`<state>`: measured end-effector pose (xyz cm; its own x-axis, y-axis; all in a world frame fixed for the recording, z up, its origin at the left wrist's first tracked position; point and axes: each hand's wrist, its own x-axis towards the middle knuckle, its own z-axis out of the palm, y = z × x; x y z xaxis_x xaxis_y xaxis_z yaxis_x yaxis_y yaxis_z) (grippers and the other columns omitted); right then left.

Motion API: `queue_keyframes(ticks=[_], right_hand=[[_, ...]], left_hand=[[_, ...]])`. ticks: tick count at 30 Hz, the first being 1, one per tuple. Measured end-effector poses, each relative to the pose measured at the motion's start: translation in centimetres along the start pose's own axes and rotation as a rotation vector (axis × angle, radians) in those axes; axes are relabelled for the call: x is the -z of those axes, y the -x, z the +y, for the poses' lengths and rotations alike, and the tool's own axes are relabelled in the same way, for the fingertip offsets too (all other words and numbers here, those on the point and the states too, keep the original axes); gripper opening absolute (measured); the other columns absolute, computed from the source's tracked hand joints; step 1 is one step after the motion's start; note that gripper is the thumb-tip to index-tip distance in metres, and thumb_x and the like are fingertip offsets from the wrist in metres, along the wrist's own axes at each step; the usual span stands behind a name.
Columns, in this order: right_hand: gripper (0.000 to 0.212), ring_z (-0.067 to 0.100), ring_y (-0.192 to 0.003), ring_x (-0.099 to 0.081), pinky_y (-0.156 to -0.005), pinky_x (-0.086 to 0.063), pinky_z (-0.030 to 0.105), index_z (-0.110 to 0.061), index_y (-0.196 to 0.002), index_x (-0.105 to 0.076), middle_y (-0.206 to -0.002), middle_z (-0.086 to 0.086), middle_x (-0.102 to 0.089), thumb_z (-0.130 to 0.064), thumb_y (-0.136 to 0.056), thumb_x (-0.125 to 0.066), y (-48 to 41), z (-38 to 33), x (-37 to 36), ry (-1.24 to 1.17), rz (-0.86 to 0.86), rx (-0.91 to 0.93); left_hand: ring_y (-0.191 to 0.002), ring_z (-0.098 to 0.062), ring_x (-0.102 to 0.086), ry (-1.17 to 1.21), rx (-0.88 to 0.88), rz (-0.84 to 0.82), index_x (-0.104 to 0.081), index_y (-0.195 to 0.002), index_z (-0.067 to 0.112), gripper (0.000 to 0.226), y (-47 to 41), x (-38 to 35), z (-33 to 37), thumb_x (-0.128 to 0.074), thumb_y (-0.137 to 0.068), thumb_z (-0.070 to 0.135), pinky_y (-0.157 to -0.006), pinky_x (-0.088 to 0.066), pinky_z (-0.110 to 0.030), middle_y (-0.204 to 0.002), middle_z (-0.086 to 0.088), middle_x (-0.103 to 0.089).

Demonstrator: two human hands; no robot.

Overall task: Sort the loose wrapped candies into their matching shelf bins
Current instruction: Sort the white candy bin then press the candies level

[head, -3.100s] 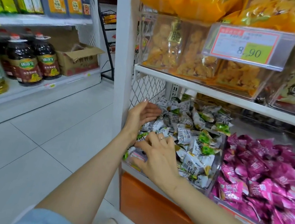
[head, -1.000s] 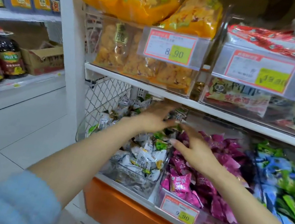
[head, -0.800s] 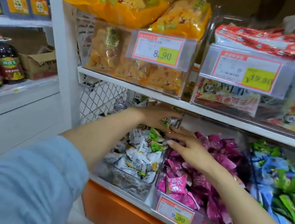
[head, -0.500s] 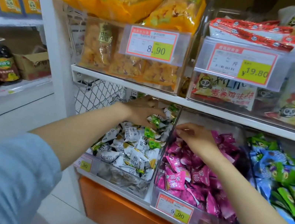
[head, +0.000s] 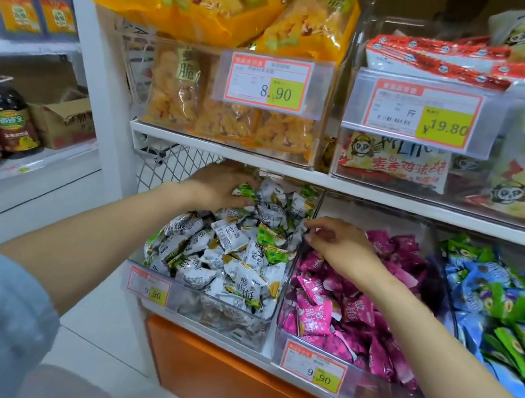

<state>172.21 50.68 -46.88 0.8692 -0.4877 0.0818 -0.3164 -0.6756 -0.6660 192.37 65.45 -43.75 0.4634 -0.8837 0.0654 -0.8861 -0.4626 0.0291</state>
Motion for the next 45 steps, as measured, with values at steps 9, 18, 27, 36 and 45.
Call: queue_keyframes(ticks=[9,18,27,36,45], right_hand=[[0.031,0.016,-0.108,-0.057,-0.082,-0.039,0.020,-0.022,-0.125,-0.058,-0.131,0.002,-0.054,-0.025,-0.094,-0.054,-0.3,-0.4,0.4,0.021,-0.039,-0.017],[0.038,0.015,-0.109,-0.056,-0.081,-0.038,0.016,-0.022,-0.130,-0.055,-0.133,0.001,-0.054,-0.023,-0.092,-0.058,-0.2,-0.1,0.1,0.001,-0.016,-0.020],[0.045,0.017,-0.120,-0.052,-0.095,-0.040,0.021,-0.027,-0.135,-0.048,-0.140,-0.002,-0.048,-0.027,-0.091,-0.059,0.0,0.4,-0.1,0.070,-0.047,-0.002],[0.047,0.016,-0.122,-0.051,-0.094,-0.038,0.020,-0.026,-0.137,-0.047,-0.141,-0.002,-0.046,-0.025,-0.091,-0.059,0.4,0.5,0.1,0.028,-0.070,0.002],[0.037,0.016,-0.116,-0.054,-0.098,-0.043,0.024,-0.021,-0.128,-0.056,-0.132,0.000,-0.054,-0.021,-0.091,-0.059,0.3,0.3,0.7,-0.011,-0.050,0.009]], left_hand=[[-0.140,-0.023,-0.024,0.153,-0.060,-0.022,-0.025,-0.146,0.029,0.053,0.1,0.2,4.9,-0.040,-0.097,0.042,-0.116,-0.017,-0.042,-0.153,-0.003,-0.027],[-0.145,-0.025,0.004,-0.336,-0.064,-0.173,-0.020,-0.144,0.043,0.062,-2.1,-2.7,3.8,-0.025,-0.088,0.069,-0.113,-0.002,-0.054,-0.158,0.007,-0.005],[-0.141,-0.022,-0.009,-0.163,0.038,-0.052,-0.038,-0.129,0.043,0.039,0.2,-2.7,0.6,-0.036,-0.093,0.057,-0.110,-0.018,-0.049,-0.150,0.010,-0.025],[-0.135,-0.026,-0.021,0.014,0.050,-0.007,-0.046,-0.121,0.037,0.030,0.7,-2.6,-1.8,-0.045,-0.093,0.049,-0.106,-0.028,-0.046,-0.144,0.010,-0.034],[-0.139,-0.021,-0.022,0.086,0.017,0.062,-0.056,-0.105,0.030,0.032,0.6,-1.3,0.6,-0.040,-0.092,0.055,-0.115,0.000,-0.044,-0.144,0.009,-0.039]])
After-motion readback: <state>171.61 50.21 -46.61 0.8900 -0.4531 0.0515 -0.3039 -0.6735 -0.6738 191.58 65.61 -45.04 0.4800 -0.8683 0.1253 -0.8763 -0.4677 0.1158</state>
